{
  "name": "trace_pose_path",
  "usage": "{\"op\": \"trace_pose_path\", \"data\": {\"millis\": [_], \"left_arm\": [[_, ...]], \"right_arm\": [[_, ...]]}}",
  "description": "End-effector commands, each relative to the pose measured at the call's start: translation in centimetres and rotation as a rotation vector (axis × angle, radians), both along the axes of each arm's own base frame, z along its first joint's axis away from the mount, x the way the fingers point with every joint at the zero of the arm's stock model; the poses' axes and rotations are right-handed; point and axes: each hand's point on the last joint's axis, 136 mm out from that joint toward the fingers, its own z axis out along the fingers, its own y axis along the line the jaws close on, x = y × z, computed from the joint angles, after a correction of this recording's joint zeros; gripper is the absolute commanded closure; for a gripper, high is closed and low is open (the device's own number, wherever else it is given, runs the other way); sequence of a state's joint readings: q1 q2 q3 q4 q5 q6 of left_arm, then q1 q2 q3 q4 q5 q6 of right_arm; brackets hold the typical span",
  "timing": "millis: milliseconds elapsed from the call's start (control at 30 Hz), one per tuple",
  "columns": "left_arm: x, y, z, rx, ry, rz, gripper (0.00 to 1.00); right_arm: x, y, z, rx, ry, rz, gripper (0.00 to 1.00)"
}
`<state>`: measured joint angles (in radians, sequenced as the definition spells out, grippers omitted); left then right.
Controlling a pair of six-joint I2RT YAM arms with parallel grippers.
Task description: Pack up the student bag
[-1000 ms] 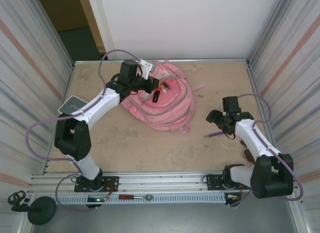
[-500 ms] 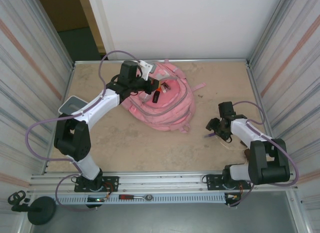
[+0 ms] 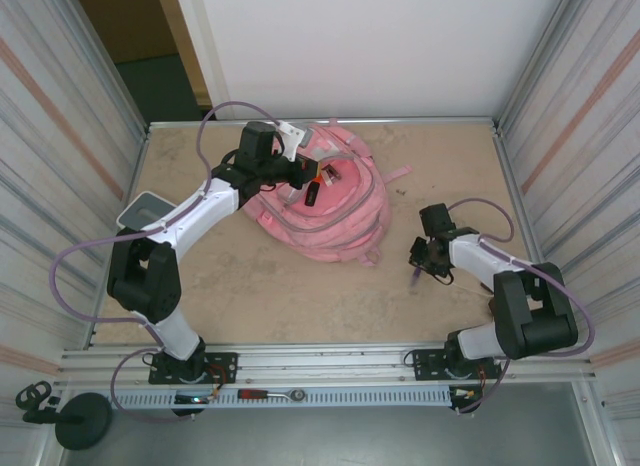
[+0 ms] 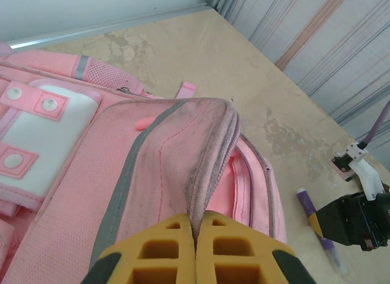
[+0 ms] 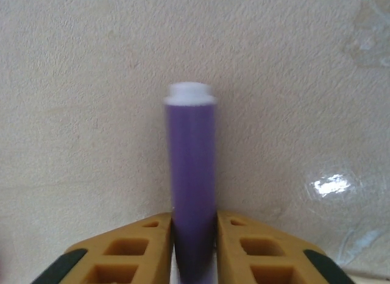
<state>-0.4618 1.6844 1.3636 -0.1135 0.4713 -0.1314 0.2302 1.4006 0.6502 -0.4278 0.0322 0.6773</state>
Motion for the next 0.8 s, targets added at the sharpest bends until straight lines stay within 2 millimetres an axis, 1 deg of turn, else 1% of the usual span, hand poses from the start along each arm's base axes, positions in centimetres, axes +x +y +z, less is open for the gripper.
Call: {"op": "trace_pose_path", "data": {"millis": [0, 100, 200, 300, 400, 433, 500, 533, 633, 733, 767], "left_arm": [[-0.4, 0.0, 4.7, -0.057, -0.131, -0.020, 1.00], [-0.5, 0.1, 4.6, -0.053, -0.131, -0.022, 1.00], [-0.6, 0.1, 4.6, -0.050, -0.136, -0.023, 1.00], [-0.7, 0.2, 4.8, -0.048, -0.140, -0.021, 1.00], [-0.8, 0.3, 5.0, -0.047, -0.145, -0.020, 1.00], [-0.7, 0.3, 5.1, -0.047, -0.149, -0.018, 1.00], [-0.8, 0.3, 5.2, -0.051, -0.149, -0.019, 1.00], [-0.8, 0.3, 5.3, -0.054, -0.150, -0.020, 1.00], [-0.7, 0.2, 5.3, -0.060, -0.147, -0.019, 1.00], [-0.7, 0.2, 5.7, -0.068, -0.150, -0.016, 1.00], [-0.6, 0.2, 5.9, -0.071, -0.153, -0.015, 1.00]], "right_arm": [[0.6, 1.3, -0.1, -0.005, 0.006, 0.041, 0.83], [0.9, 1.6, 0.2, -0.031, 0.010, 0.071, 0.86], [1.5, 1.6, 1.3, -0.049, -0.013, 0.092, 0.87], [2.3, 1.7, 3.5, -0.054, -0.067, 0.120, 0.87], [3.0, 2.3, 6.3, -0.029, -0.141, 0.161, 0.87], [3.3, 2.8, 7.5, -0.008, -0.177, 0.176, 0.86], [3.7, 4.1, 9.7, 0.056, -0.241, 0.208, 0.85], [3.9, 5.1, 10.9, 0.104, -0.279, 0.226, 0.85], [4.9, 8.9, 14.6, 0.265, -0.395, 0.275, 0.85], [6.3, 13.1, 18.0, 0.422, -0.483, 0.300, 0.85], [6.8, 14.2, 18.8, 0.467, -0.500, 0.299, 0.85]]}}
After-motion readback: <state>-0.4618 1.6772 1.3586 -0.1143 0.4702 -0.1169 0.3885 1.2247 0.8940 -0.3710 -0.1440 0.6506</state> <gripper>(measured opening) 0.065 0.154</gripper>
